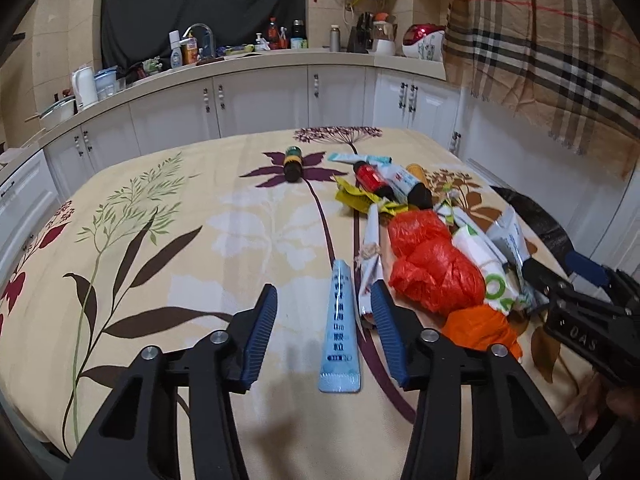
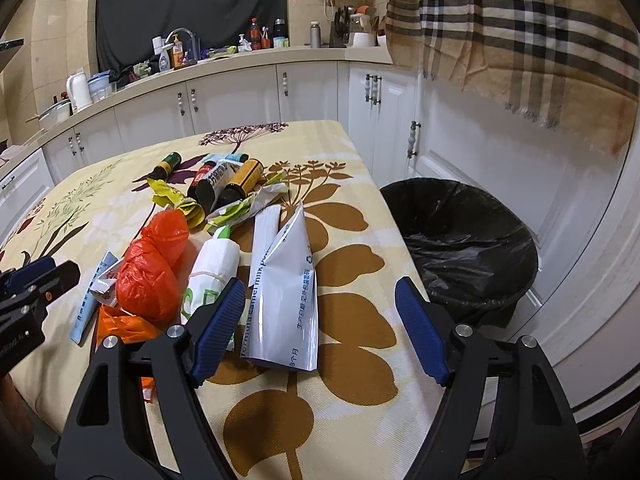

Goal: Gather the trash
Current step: 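Grasp the white paper packet with the right tool while the left tool grasps the blue toothpaste tube, then carry both items over the black bin and open both tools to drop them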

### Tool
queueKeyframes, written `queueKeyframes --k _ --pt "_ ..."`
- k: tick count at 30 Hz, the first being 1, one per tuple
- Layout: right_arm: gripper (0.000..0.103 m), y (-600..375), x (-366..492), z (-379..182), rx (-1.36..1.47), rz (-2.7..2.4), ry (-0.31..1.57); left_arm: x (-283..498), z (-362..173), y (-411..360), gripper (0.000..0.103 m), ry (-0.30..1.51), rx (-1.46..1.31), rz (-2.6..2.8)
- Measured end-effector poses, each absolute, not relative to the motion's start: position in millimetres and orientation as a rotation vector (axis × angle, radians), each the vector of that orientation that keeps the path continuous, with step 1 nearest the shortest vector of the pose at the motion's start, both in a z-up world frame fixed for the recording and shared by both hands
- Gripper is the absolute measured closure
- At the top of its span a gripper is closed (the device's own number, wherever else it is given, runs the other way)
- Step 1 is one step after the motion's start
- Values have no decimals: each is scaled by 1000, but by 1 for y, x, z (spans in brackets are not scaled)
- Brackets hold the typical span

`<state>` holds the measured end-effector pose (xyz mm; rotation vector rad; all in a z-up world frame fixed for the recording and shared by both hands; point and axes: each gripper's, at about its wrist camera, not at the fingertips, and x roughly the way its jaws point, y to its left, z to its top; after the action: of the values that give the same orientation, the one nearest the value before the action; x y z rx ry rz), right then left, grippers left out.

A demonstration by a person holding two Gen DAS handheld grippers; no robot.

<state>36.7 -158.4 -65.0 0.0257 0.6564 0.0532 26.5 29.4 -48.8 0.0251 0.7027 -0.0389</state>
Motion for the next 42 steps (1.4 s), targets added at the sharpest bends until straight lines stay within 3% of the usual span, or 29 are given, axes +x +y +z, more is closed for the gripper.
queueKeyframes --k 14,19,27,32,37,42 --pt "35 -166 30 -70 43 61 665 24 -64 23 63 740 40 -56" --pt "35 -167 28 -69 47 62 659 27 -69 23 85 756 16 -102" --pt "35 -160 30 -68 32 84 652 24 -70 31 88 741 -10 -109" --pt "49 -154 36 -72 21 97 672 24 -66 40 88 728 -23 -83" --pt "78 -155 40 -80 26 113 703 24 -62 47 88 710 -30 -66" --pt "88 -155 37 -76 27 116 680 25 -56 47 89 696 -36 -70"
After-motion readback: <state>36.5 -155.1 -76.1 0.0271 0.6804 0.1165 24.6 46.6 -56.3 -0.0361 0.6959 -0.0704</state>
